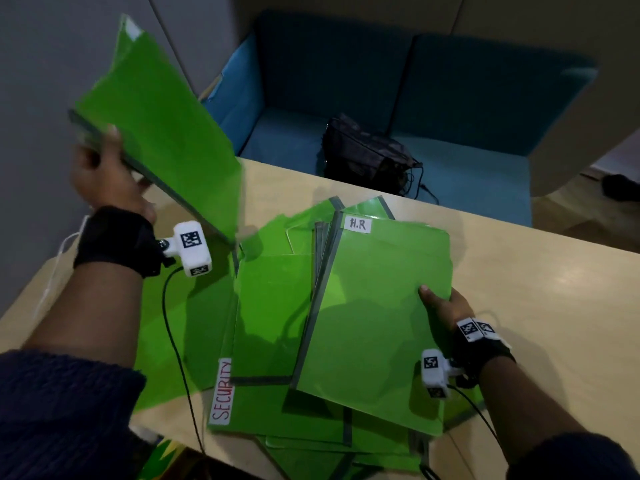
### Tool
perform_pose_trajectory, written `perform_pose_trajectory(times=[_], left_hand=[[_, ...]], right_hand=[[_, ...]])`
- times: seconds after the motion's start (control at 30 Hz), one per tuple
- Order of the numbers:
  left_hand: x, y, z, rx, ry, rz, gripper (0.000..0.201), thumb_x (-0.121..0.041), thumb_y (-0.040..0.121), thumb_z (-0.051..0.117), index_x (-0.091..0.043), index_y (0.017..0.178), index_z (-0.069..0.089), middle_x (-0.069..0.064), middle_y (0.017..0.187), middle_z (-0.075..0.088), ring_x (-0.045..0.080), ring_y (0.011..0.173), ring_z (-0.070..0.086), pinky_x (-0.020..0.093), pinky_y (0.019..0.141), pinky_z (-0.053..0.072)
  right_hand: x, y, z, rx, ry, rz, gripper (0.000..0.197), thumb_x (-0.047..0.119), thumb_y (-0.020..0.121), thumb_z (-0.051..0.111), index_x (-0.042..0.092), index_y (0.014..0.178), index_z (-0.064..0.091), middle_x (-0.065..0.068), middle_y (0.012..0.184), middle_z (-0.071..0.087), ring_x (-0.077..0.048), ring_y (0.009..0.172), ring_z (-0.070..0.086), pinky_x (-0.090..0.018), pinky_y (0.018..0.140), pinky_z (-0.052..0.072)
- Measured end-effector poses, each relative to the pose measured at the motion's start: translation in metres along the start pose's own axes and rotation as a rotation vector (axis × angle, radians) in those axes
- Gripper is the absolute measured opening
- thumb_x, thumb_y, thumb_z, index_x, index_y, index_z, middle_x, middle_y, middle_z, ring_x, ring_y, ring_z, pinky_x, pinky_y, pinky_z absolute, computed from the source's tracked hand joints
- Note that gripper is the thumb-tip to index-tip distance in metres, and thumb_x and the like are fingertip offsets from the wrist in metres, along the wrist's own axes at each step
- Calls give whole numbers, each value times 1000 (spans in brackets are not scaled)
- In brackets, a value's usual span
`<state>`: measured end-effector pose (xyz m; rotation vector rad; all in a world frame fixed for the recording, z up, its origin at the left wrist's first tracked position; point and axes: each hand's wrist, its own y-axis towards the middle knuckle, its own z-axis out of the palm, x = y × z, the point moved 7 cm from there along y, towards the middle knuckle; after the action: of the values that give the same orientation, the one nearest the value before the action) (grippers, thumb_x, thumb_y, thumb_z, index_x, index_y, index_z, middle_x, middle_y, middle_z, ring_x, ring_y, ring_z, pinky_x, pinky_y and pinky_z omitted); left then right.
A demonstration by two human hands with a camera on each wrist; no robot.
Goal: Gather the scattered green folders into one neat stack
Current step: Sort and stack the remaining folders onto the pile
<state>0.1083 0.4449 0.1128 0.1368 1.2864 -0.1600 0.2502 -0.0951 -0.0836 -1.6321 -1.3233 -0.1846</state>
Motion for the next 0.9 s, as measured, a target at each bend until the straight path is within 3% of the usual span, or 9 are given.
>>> perform_pose_trajectory(times=[0.1,0.17,0.23,0.37,0.47,0.57,0.63,0.8,0.9], left_hand=[[-33,28,15,1,53,244,28,-41,83,70,-18,98,73,-6,95,76,20,92,71,39,79,58],[-2,82,2,-29,85,212,54,-63,77,67,-21,110,69,-3,104,74,25,97,69,44,81,57],[2,99,11,-15,156,195,54,-65,79,64,-21,110,66,-2,101,72,26,95,68,48,82,56],[-28,-30,94,298,353,235,24,-45,89,53,-21,87,57,-3,77,56,11,76,49,37,73,45],[28,-82,109,463,564,159,34,-36,96,45,-5,100,59,18,83,53,13,78,44,34,67,38],[86,-130,112,622,696,98,35,-31,97,44,1,100,58,15,84,57,18,78,48,33,69,40],[120,-154,106,662,793,41,28,-21,101,45,4,103,58,18,85,58,25,78,53,36,70,41],[173,-196,87,738,953,-170,41,-28,96,57,-2,128,54,18,122,62,33,112,58,37,91,44],[197,-215,61,767,1183,-188,62,-38,88,64,-5,137,47,20,127,57,38,119,53,41,99,45]], right_hand=[[2,-1,0,16,43,20,64,69,81,53,28,130,57,4,112,67,-19,90,64,-43,87,53],[4,-5,0,30,24,21,63,70,82,51,29,129,56,6,112,65,-20,93,63,-42,88,51],[3,-7,1,37,-15,13,67,77,79,45,34,129,53,8,112,61,-21,95,61,-41,85,49],[-1,-6,0,13,-36,7,73,84,76,39,36,129,52,3,117,63,-22,91,61,-44,85,51],[-3,-4,-2,13,-64,38,83,86,77,28,31,135,49,-6,127,62,-28,97,61,-44,89,49],[-4,0,-4,17,-132,65,83,74,89,9,17,139,45,-15,140,52,-33,114,56,-41,93,42],[-5,1,-3,22,-125,62,80,66,95,5,10,129,52,-18,134,56,-31,103,55,-42,95,42],[-10,-7,0,22,253,140,71,61,99,28,6,141,46,-17,144,50,-32,119,53,-35,96,39],[-15,-11,11,122,674,188,57,34,89,63,16,140,46,-7,150,43,-29,127,50,-41,103,37]])
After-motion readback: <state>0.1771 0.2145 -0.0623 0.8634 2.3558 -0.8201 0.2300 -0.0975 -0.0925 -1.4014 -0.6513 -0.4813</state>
